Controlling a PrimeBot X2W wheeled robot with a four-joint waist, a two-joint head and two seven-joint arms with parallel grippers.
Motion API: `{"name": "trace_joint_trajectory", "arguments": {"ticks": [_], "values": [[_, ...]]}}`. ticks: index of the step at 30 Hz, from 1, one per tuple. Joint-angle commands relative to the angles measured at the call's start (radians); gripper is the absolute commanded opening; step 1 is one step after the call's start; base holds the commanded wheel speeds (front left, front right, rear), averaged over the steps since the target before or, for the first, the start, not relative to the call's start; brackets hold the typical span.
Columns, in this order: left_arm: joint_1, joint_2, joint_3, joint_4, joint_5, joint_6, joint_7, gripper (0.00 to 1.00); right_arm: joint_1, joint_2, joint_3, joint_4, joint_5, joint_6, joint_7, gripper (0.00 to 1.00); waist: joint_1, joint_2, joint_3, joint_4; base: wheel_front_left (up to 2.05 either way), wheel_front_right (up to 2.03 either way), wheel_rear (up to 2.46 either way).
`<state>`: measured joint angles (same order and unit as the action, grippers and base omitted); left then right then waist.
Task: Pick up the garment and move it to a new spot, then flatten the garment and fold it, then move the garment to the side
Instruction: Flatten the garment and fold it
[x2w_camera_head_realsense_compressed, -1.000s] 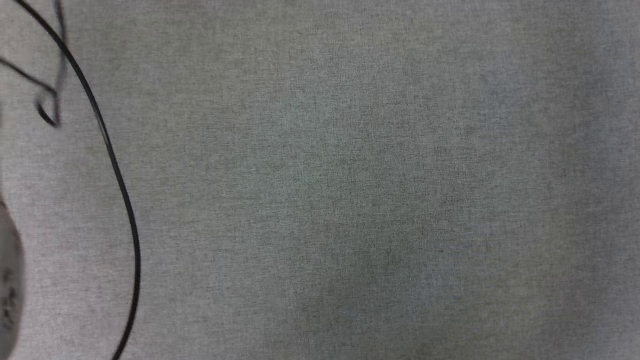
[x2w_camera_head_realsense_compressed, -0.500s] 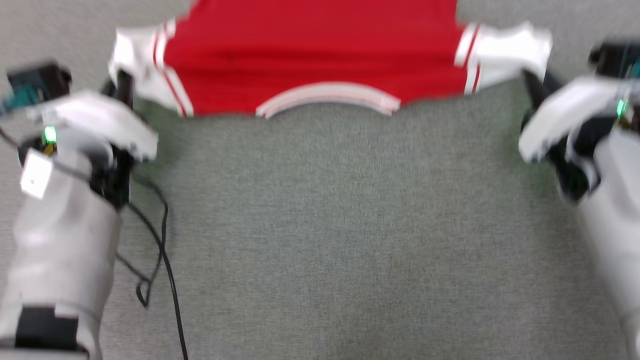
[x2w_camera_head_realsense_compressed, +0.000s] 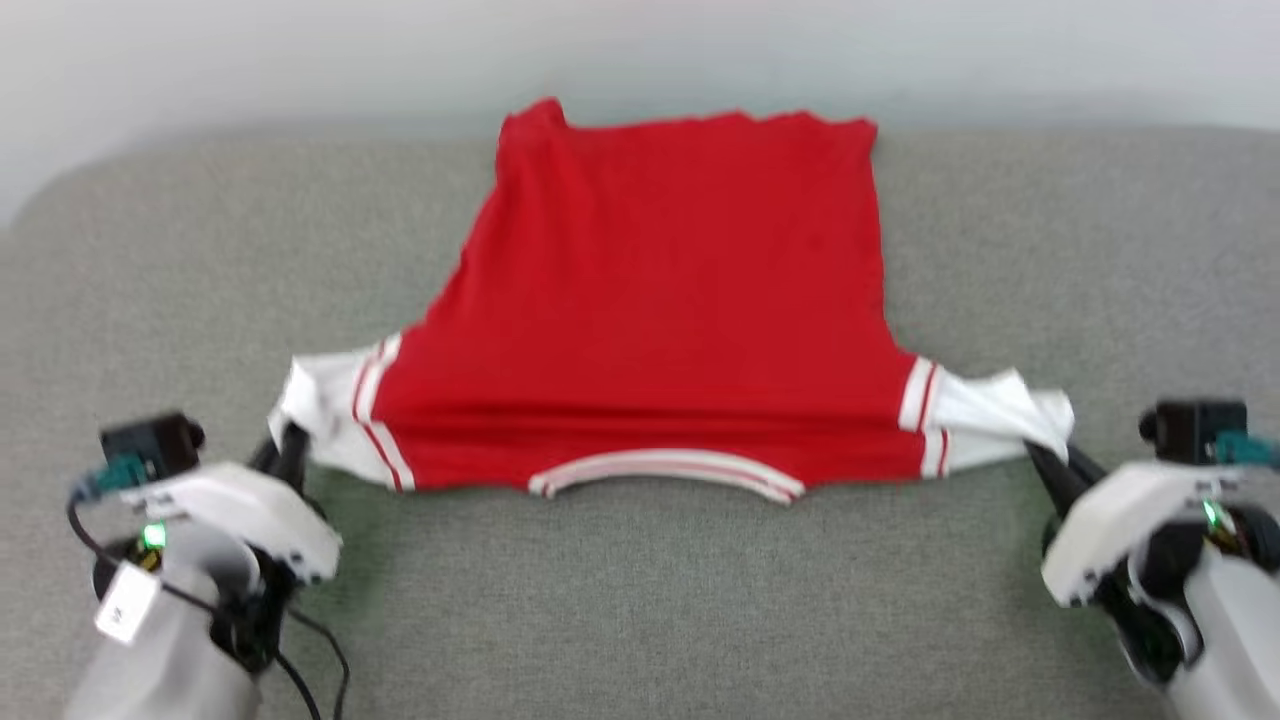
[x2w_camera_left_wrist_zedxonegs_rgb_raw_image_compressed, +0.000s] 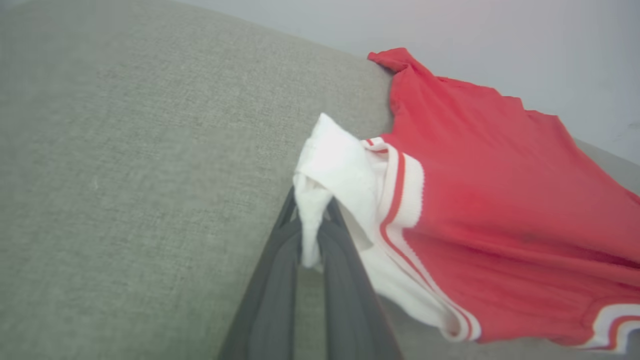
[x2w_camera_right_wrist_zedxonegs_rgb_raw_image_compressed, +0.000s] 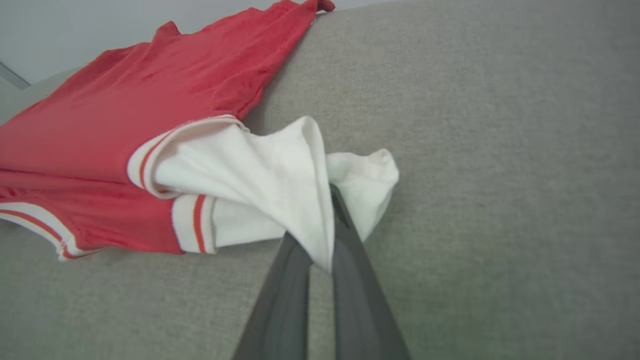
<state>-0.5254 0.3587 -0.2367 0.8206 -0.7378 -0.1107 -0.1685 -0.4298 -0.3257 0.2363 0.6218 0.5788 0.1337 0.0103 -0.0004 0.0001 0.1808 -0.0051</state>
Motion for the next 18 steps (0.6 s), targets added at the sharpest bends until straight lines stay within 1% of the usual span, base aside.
{"name": "trace_joint_trajectory", "arguments": {"ticks": [1, 3, 6, 10, 14, 15, 18], "values": [[0.070, 0.024, 0.012, -0.046, -0.007, 0.037, 0.013, 0.00, 0.084, -0.024, -0.050, -0.038, -0.010, -0.006, 0.020, 0.00, 0.0004, -0.0001, -0.051, 0.001, 0.00, 0.00, 0.00], [0.147, 0.028, 0.009, -0.109, -0.015, 0.064, 0.041, 0.00, 0.159, -0.019, -0.099, -0.087, -0.030, -0.006, 0.043, 0.00, 0.0004, -0.0001, -0.071, 0.004, 0.00, 0.00, 0.00], [0.261, 0.037, 0.008, -0.215, -0.020, 0.111, 0.079, 0.00, 0.279, 0.006, -0.178, -0.171, -0.064, -0.006, 0.086, 0.00, 0.0004, -0.0001, -0.103, 0.010, 0.00, 0.00, 0.00], [0.417, 0.049, 0.016, -0.367, -0.035, 0.177, 0.123, 0.00, 0.436, 0.066, -0.279, -0.301, -0.131, -0.007, 0.158, 0.00, 0.0004, -0.0001, -0.135, 0.018, 0.00, 0.00, 0.00], [0.559, 0.052, 0.023, -0.494, -0.055, 0.233, 0.159, 0.00, 0.569, 0.139, -0.334, -0.419, -0.195, -0.007, 0.246, 0.00, 0.0004, -0.0001, -0.154, 0.025, 0.00, 0.00, 0.00], [0.559, 0.052, 0.023, -0.494, -0.055, 0.233, 0.159, 0.00, 0.569, 0.139, -0.334, -0.419, -0.195, -0.007, 0.246, 0.00, 0.0004, -0.0001, -0.154, 0.025, 0.00, 0.00, 0.00], [0.631, 0.057, 0.022, -0.561, -0.060, 0.259, 0.173, 0.00, 0.634, 0.184, -0.361, -0.481, -0.231, -0.006, 0.294, 0.00, 0.0004, -0.0001, -0.160, 0.029, 0.00, 0.00, 0.00]]}}
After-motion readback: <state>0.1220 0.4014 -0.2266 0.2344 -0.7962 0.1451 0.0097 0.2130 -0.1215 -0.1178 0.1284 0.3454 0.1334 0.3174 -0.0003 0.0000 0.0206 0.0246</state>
